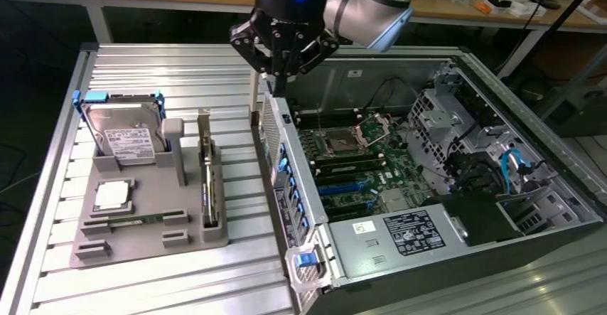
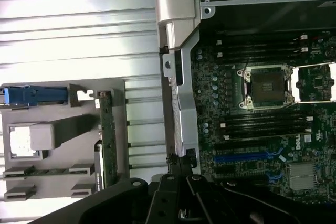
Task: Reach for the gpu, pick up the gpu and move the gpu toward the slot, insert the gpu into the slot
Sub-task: 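Reach for the gpu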
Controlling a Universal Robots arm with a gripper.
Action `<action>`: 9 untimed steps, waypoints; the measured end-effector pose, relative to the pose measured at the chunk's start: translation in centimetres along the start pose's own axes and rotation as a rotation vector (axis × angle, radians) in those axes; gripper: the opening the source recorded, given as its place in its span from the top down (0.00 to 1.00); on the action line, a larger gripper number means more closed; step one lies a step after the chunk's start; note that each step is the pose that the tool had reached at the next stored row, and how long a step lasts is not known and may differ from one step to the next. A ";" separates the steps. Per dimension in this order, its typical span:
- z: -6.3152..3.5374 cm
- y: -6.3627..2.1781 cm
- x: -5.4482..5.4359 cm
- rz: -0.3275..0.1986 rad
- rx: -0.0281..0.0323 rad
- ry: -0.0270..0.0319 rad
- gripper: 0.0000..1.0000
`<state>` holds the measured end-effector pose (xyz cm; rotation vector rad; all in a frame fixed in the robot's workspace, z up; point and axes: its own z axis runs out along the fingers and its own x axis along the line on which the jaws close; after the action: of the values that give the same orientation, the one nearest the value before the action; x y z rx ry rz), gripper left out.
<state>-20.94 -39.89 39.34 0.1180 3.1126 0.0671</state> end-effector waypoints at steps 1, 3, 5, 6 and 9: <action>-0.01 -0.02 0.2 0.000 0.0000 0.0000 0.89; -0.01 -0.05 0.6 0.000 -0.0001 0.0000 0.89; -0.02 -0.08 1.1 0.000 -0.0001 -0.0001 0.89; -0.03 -0.10 1.3 0.000 -0.0001 -0.0001 0.89; -0.05 -0.15 1.9 0.000 -0.0001 -0.0001 0.89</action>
<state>-22.89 -39.89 39.33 0.1181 3.1125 0.0673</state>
